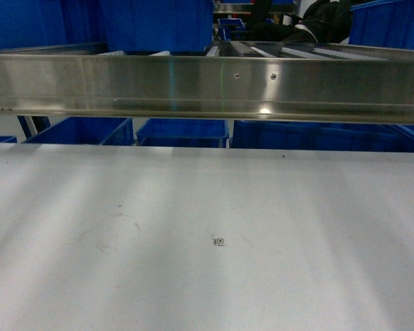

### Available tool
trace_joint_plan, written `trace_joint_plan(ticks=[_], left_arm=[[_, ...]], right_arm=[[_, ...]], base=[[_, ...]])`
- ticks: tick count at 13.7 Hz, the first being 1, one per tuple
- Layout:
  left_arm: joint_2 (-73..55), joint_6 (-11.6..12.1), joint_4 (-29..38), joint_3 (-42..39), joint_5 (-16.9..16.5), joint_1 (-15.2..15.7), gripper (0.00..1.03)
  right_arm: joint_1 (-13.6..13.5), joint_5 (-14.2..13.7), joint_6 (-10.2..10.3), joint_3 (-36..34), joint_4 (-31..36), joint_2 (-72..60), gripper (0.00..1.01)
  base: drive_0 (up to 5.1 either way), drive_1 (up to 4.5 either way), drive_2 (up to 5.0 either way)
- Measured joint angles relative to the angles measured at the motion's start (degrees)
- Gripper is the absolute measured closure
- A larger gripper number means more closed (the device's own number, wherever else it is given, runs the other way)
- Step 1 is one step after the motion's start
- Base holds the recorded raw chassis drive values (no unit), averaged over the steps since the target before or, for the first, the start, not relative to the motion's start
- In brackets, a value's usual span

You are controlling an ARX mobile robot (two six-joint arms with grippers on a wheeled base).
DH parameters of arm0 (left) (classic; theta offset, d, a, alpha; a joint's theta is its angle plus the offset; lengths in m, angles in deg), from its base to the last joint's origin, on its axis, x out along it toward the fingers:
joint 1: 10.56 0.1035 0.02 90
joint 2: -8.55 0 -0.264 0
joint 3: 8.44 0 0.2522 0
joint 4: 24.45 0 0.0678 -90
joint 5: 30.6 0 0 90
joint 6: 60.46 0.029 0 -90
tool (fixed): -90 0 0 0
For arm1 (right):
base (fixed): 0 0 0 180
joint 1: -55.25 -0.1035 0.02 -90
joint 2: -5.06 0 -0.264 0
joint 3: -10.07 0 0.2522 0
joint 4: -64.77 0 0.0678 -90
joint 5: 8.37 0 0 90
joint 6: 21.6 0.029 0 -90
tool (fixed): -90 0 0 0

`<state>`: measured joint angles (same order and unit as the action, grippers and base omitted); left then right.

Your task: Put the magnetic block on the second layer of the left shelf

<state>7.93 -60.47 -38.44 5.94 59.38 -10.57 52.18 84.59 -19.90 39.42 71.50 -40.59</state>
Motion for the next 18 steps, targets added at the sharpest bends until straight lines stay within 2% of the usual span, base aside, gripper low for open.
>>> trace_joint_plan(ticks=[18], left_arm=[[0.0, 0.0, 0.0, 0.0, 0.0, 0.0, 0.05]], right_arm=[[-0.3, -0.3, 0.0, 0.2, 0.0, 0.0, 0.67]], base=[[-4.9, 2.55, 2.5]])
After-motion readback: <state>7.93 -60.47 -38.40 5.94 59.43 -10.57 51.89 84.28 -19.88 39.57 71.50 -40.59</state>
